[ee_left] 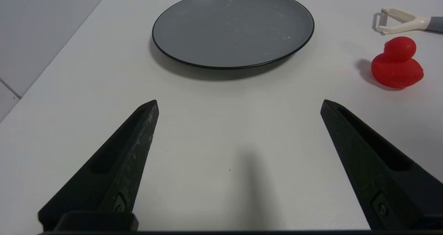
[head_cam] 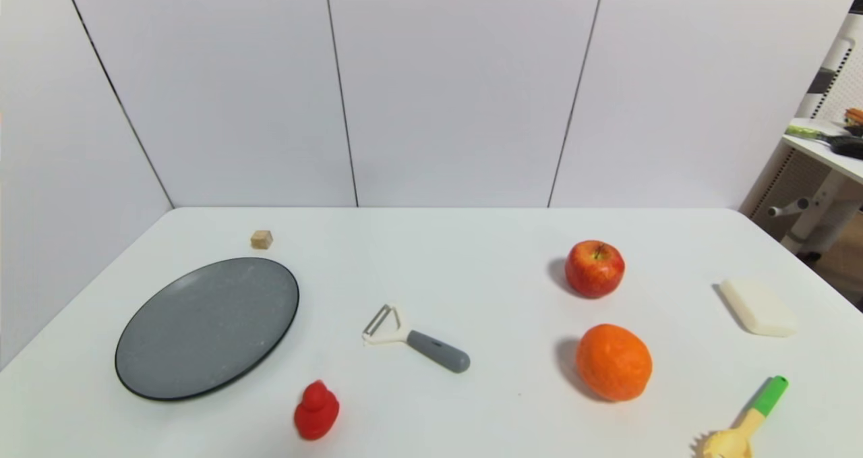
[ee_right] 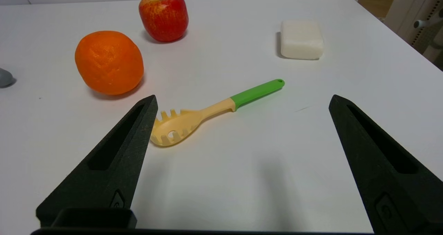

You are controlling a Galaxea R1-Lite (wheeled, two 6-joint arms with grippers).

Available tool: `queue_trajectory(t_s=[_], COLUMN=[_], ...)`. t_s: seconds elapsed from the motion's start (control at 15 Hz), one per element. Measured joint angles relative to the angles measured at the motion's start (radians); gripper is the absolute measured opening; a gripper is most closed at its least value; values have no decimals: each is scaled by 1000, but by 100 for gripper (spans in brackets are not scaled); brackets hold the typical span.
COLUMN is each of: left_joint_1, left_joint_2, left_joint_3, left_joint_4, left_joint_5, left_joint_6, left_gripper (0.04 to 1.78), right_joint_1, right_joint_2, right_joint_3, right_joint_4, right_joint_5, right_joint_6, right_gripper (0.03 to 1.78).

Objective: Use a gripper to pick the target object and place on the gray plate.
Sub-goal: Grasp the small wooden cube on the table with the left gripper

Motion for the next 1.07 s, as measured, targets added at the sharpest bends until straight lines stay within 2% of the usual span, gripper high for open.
queue_trajectory(t_s=[1.07], left_joint_1=[0], left_joint_2=[0], left_joint_3=[0], left_joint_4=[1], left_joint_5=[1], left_joint_6=[-1], left_gripper=[169], right_joint_1=[0], right_joint_2=[0], right_joint_3=[1], right_joint_4=[0], right_joint_5=[-2], right_joint_6=[1], right_gripper=[171])
